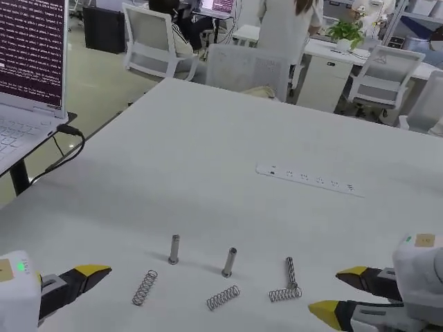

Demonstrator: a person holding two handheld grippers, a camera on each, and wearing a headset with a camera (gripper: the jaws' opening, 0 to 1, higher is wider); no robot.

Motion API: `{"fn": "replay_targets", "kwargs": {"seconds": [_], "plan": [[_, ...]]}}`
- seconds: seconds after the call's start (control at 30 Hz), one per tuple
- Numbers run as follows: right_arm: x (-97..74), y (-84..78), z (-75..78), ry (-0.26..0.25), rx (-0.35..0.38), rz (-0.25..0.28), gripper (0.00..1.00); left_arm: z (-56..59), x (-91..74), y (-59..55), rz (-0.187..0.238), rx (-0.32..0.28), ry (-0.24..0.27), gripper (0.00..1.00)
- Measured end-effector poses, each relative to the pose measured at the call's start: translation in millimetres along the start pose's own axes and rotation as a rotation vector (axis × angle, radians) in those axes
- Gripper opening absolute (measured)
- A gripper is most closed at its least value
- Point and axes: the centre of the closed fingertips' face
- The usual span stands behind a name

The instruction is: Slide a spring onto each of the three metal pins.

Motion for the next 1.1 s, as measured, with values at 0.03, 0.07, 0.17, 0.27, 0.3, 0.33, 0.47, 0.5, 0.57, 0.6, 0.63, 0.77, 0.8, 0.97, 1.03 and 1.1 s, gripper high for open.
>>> {"fn": "replay_targets", "kwargs": {"seconds": [0.03,0.07,0.17,0.27,0.3,0.33,0.47,0.5,0.57,0.6,0.63,0.77,0.8,0.97,1.03,1.1], "plan": [[1.1,0.7,0.7,0.0,0.001,-0.001,0.42,0.2,0.3,-0.5,-0.001,0.0,-0.001,0.94],[2.1,1.2,1.3,0.0,0.002,-0.002,0.42,0.2,0.6,-1.0,-0.003,0.001,-0.002,0.94],[5.4,2.2,4.4,-0.004,0.004,-0.01,0.41,0.3,1.1,-1.9,-0.005,-0.002,-0.005,0.93],[7.7,3.9,7.0,-0.006,0.012,-0.013,0.39,0.0,1.1,-2.1,-0.005,-0.003,-0.004,0.93],[9.0,4.4,8.1,-0.008,0.014,-0.014,0.39,0.0,1.2,-2.4,-0.005,-0.003,-0.005,0.93],[9.9,4.8,8.9,-0.009,0.015,-0.014,0.38,0.1,1.3,-2.7,-0.006,-0.003,-0.006,0.93],[14.2,8.6,14.0,-0.015,0.023,-0.018,0.37,1.2,2.5,-3.9,-0.012,-0.002,-0.011,0.93],[15.4,9.5,15.3,-0.016,0.03,-0.019,0.37,1.4,2.9,-4.3,-0.014,-0.002,-0.013,0.93],[17.6,10.2,16.8,-0.019,0.029,-0.022,0.36,1.7,3.2,-4.4,-0.015,0.0,-0.014,0.93],[18.8,10.2,17.8,-0.022,0.029,-0.026,0.35,1.8,3.2,-4.5,-0.016,0.001,-0.014,0.93],[21.1,10.2,19.1,-0.022,0.029,-0.029,0.35,1.9,3.3,-4.5,-0.016,0.001,-0.015,0.93],[25.3,9.9,20.6,-0.026,0.028,-0.043,0.34,1.5,3.7,-4.7,-0.016,-0.002,-0.013,0.93],[26.2,10.3,21.4,-0.027,0.031,-0.044,0.34,1.4,4.0,-5.0,-0.017,-0.004,-0.013,0.93],[29.5,8.6,25.6,-0.033,0.039,-0.057,0.31,1.9,4.9,-5.5,-0.021,-0.001,-0.015,0.93],[30.6,9.0,27.5,-0.037,0.042,-0.059,0.3,1.9,4.9,-5.6,-0.02,-0.004,-0.015,0.93],[31.9,9.8,28.8,-0.037,0.051,-0.057,0.3,1.8,5.0,-6.0,-0.023,-0.001,-0.014,0.93]]}}
Point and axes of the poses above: the centre of the closed fingertips' face, and the gripper's own axes: x roughly forward along the fingers, z roughly to its right, y roughly out of its top, and after that the axes turned 3 degrees about x, right-handed
